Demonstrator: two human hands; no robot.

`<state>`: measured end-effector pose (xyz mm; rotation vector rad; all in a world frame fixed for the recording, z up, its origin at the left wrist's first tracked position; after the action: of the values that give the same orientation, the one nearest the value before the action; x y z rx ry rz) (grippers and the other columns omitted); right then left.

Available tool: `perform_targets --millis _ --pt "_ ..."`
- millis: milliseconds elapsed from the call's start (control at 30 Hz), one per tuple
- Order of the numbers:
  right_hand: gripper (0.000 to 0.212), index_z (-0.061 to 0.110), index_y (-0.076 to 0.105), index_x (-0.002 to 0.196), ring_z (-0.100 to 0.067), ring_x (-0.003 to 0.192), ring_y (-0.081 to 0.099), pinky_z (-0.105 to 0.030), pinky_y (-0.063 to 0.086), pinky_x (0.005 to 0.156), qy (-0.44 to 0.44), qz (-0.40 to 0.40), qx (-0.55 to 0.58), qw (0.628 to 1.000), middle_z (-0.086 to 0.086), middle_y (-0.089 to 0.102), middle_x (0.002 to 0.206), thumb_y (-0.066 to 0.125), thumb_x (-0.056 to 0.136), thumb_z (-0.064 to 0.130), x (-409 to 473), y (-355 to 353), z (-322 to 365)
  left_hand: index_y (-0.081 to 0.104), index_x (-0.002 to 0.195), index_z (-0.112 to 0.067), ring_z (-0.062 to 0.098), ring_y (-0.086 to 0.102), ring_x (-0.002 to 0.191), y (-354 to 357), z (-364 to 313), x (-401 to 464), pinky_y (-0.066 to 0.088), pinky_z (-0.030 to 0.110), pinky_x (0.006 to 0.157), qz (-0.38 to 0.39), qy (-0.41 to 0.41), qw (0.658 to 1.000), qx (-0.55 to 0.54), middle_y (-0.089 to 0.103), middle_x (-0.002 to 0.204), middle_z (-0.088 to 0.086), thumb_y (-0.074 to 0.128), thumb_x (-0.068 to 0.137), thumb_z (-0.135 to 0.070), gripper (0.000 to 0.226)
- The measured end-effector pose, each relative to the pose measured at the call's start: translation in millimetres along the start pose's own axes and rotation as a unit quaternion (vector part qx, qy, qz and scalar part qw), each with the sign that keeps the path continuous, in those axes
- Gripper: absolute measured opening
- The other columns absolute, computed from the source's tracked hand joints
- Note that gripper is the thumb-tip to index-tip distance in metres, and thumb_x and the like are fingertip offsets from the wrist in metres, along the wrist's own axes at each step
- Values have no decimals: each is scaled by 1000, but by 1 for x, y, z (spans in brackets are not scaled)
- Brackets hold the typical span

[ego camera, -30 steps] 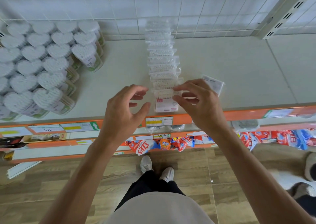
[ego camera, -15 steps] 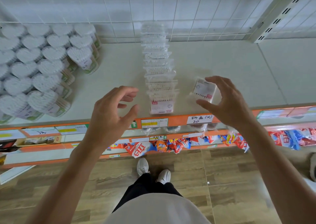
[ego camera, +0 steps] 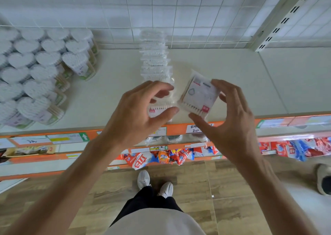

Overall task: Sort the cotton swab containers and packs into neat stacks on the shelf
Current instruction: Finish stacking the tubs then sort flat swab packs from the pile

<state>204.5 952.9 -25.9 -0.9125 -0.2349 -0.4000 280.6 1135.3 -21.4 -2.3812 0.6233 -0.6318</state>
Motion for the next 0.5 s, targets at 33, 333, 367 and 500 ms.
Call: perform_targets --millis 33,333,367,500 --pt "77 8 49 137 -26 122 56 -44 51 100 -9 -18 9 1000 -6 54 135 87 75 31 -5 -3 9 64 120 -15 4 67 99 4 -2 4 54 16 81 16 -26 999 -42 71 108 -9 75 85 -43 46" --pt "83 6 36 148 -19 129 48 -28 40 108 60 -35 57 996 -4 48 139 81 83 29 -14 -5 -6 65 101 -14 14 69 84 21 -31 53 55 36 76 51 0 996 -69 71 94 -8 74 76 -22 28" --pt "78 6 36 149 -19 131 47 -30 40 109 58 -33 37 997 -5 47 143 78 86 25 -7 -9 -9 66 103 -14 14 67 84 21 -33 61 54 36 77 56 16 997 -45 71 95 -9 73 76 -21 28" --pt "62 8 46 147 -25 132 51 -30 40 110 11 -37 -13 999 -8 50 147 67 90 18 26 -15 -6 63 107 -16 11 64 84 22 -32 82 52 34 77 60 36 997 13 69 96 -8 77 77 -23 34"
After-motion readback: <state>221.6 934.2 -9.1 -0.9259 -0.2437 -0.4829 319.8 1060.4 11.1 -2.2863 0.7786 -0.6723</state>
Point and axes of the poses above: each hand's wrist, its own x-axis towards the middle knuckle, its own y-axis out of the palm, z = x × y, the point moved 9 cm from there along x, towards the middle knuckle
